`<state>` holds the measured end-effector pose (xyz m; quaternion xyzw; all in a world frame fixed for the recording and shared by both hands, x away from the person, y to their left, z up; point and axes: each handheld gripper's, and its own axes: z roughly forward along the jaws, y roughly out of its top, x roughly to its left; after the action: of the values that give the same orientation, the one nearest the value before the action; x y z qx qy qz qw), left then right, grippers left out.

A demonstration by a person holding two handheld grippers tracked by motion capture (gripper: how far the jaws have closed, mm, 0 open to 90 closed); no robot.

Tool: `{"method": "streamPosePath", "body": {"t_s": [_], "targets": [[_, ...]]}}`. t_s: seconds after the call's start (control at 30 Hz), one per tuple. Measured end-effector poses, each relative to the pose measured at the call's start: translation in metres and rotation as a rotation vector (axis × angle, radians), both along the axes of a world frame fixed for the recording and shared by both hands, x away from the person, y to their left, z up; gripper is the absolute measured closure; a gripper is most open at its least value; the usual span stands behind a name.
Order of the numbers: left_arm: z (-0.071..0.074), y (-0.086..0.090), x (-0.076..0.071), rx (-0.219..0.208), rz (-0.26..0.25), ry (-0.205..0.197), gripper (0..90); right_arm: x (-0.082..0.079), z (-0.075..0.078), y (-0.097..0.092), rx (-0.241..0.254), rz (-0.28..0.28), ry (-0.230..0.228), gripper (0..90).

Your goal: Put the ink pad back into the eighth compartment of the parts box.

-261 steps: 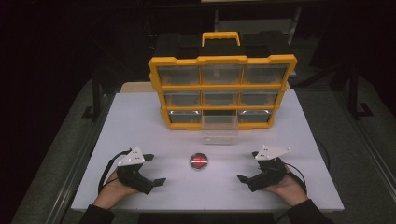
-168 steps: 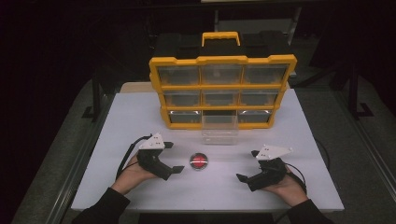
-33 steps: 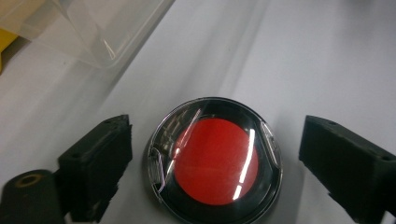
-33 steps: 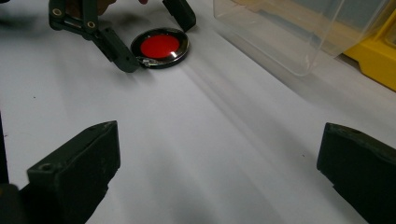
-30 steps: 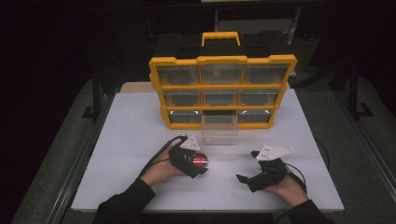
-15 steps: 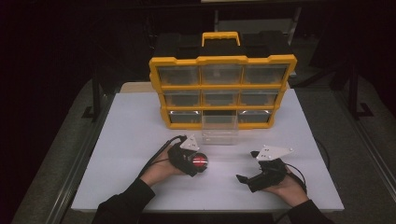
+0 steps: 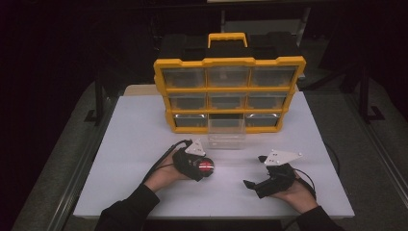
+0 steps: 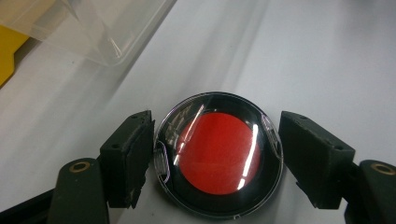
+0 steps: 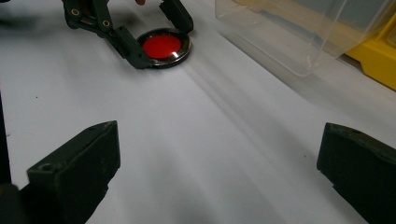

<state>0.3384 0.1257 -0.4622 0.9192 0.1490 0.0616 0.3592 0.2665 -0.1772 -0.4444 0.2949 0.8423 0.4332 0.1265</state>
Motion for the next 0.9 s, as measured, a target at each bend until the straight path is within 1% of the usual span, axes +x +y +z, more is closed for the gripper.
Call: {"method": "streamPosePath", "body": {"t_s": [0.6, 0.9], "targets": [[0.0008, 0.0005, 0.0006, 0.002, 0.0, 0.003, 29.5, 0.0, 0.0001, -0.0002, 0.001, 0.001, -0.001, 0.0], [0.0028, 0.0042, 0.0024, -0.008, 0.014, 0.015, 29.5, 0.0, 0.0001, -0.0001, 0.002, 0.002, 0.0, 0.0]]}}
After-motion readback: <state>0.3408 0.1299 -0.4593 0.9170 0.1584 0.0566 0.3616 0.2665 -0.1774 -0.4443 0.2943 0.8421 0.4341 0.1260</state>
